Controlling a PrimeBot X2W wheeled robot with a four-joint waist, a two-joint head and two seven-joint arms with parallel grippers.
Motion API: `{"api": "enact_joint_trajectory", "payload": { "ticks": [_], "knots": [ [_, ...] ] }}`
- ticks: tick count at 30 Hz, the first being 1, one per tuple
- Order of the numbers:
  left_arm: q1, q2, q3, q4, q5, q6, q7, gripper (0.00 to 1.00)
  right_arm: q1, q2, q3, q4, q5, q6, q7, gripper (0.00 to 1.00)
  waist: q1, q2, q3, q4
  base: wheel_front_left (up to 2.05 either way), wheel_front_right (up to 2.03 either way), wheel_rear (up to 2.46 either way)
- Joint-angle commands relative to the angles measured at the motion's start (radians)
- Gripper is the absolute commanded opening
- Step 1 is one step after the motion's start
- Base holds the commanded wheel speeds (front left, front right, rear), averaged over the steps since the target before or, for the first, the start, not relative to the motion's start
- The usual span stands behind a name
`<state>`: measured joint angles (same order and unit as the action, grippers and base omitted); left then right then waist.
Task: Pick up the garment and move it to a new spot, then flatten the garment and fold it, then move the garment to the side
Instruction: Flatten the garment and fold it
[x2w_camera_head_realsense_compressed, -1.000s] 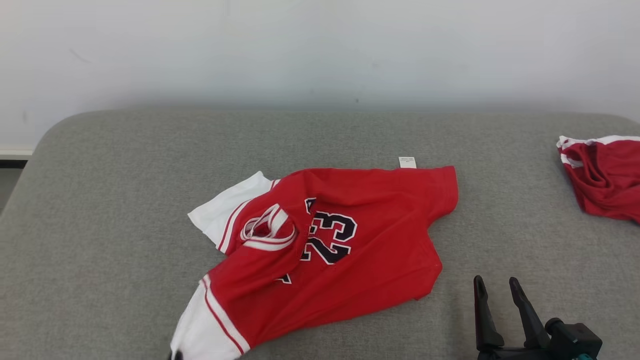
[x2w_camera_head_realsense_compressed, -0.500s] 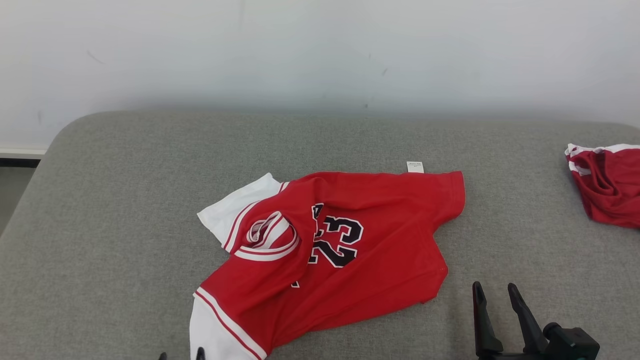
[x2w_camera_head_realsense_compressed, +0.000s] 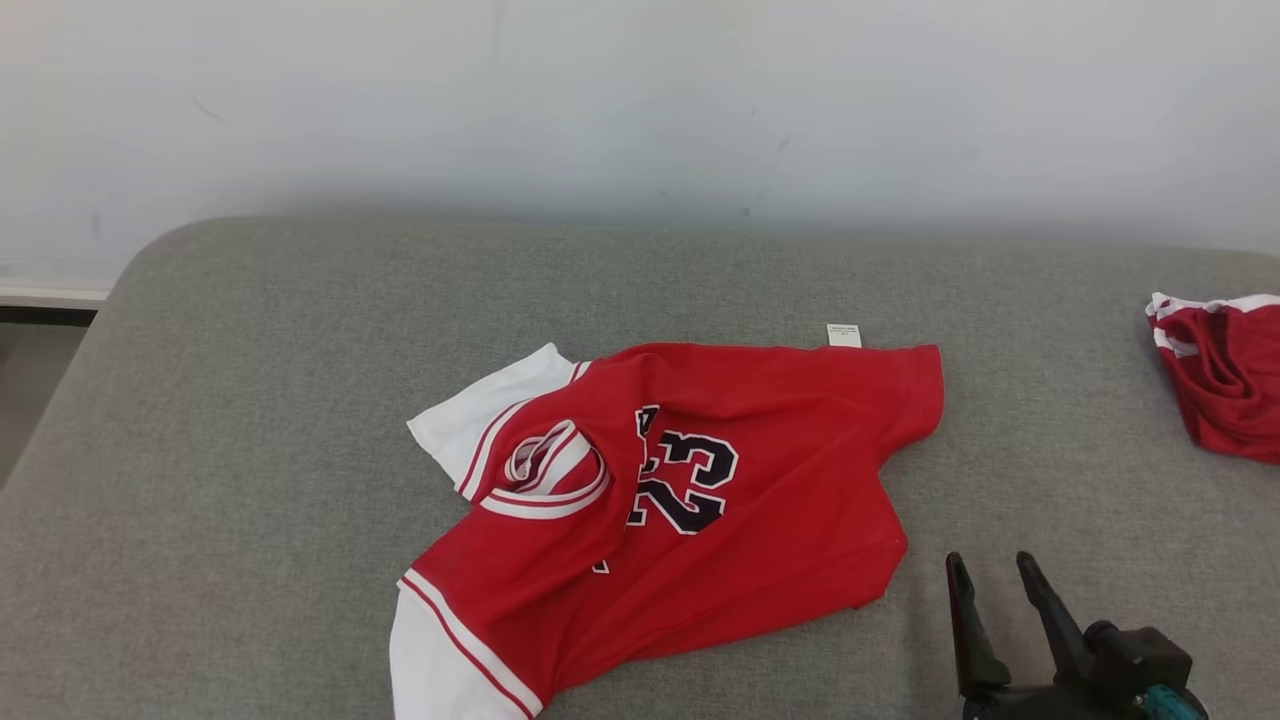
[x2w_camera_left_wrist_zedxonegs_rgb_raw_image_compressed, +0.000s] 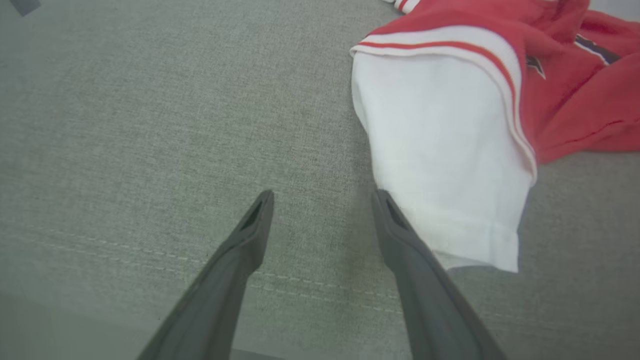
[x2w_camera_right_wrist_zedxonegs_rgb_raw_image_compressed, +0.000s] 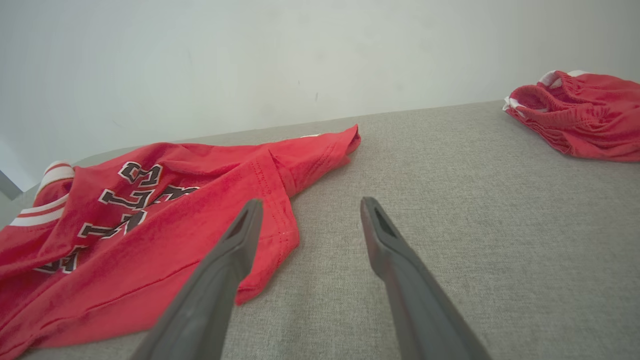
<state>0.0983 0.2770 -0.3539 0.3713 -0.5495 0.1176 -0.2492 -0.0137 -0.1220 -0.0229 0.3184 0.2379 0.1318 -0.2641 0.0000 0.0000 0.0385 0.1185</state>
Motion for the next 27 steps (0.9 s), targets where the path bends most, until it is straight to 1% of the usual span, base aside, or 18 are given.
{"api": "enact_joint_trajectory", "payload": {
  "ticks": [1,3,5,13,18,22,25,27],
  "knots": [
    [-0.025,-0.015,-0.008,0.022,0.006,-0.013,-0.007,1.0,-0.012,-0.009,0.001,0.01,0.008,-0.003,0.001,1.0,0.0,0.0,0.0,0.005,0.0,0.0,0.0],
    [-0.04,-0.03,-0.021,0.048,0.012,-0.027,-0.007,1.0,-0.017,-0.014,-0.002,0.017,0.01,-0.003,0.001,1.0,0.0,0.0,-0.001,0.009,0.0,0.0,0.0],
    [-0.052,-0.039,-0.025,0.064,0.014,-0.028,-0.009,1.0,-0.018,-0.015,-0.003,0.019,0.01,-0.003,0.001,1.0,0.0,0.0,-0.001,0.011,0.0,0.0,0.0],
    [-0.142,-0.107,-0.069,0.167,0.048,-0.069,-0.016,1.0,-0.002,0.001,0.004,0.02,0.001,-0.003,0.001,1.0,0.0,0.0,-0.006,0.003,0.0,0.0,0.0],
    [-0.168,-0.126,-0.063,0.227,0.059,-0.068,-0.017,1.0,0.003,0.003,-0.001,0.016,-0.002,-0.003,0.001,1.0,0.0,0.0,-0.008,-0.01,0.0,0.0,0.0],
    [-0.173,-0.125,-0.022,0.24,0.052,-0.064,-0.016,1.0,0.0,-0.005,0.002,0.019,0.003,-0.003,0.001,1.0,0.0,0.0,-0.007,-0.016,0.0,0.0,0.0],
    [-0.156,-0.128,0.028,0.197,0.051,-0.074,-0.016,1.0,-0.015,-0.012,0.006,0.022,0.003,-0.003,0.001,1.0,0.0,0.0,-0.007,-0.017,0.0,0.0,0.0],
    [-0.145,-0.119,0.057,0.169,0.068,-0.075,-0.016,1.0,-0.018,-0.014,0.007,0.023,0.003,-0.003,0.001,1.0,0.0,0.0,-0.008,-0.013,0.0,0.0,0.0]
  ]
}}
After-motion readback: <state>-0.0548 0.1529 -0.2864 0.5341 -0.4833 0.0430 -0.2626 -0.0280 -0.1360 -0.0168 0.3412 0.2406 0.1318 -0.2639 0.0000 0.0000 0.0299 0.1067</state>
